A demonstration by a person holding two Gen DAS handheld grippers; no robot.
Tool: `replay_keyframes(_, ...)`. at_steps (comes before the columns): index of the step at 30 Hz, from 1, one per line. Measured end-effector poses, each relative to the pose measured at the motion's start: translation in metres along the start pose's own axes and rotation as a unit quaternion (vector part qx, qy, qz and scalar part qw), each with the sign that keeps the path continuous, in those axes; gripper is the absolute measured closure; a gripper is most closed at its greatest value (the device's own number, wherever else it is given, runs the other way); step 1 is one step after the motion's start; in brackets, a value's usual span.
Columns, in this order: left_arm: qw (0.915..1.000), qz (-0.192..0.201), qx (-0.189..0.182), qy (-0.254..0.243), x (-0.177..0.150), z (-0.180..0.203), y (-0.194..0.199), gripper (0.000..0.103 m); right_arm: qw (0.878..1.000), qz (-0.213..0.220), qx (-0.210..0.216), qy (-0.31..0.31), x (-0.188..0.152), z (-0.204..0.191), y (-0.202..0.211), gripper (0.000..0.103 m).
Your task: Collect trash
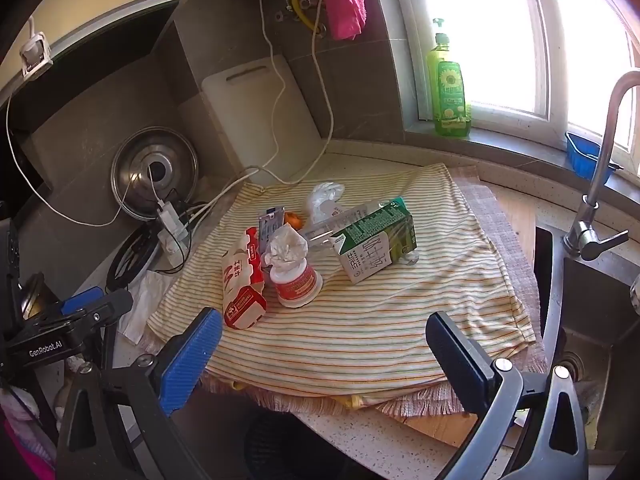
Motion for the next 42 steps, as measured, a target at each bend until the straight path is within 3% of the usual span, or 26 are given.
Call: replay_keyframes(42,1.0000,-0.003,0.002,0.001,-0.005,-0.002,-0.008,0.000,0.998,-0.017,0.033,-0.040,-0.001,0.011,-0.010,0.000)
Point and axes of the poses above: each gripper's, at about its wrist camera, not at the fingertips, and y roughly against the way its jaws point, z to its right, x to its top, the point moved 4 cm from there along -y, roughly the way its jaws point, and after that the axes turned 14 degrees about -z, right-handed, at the moved point
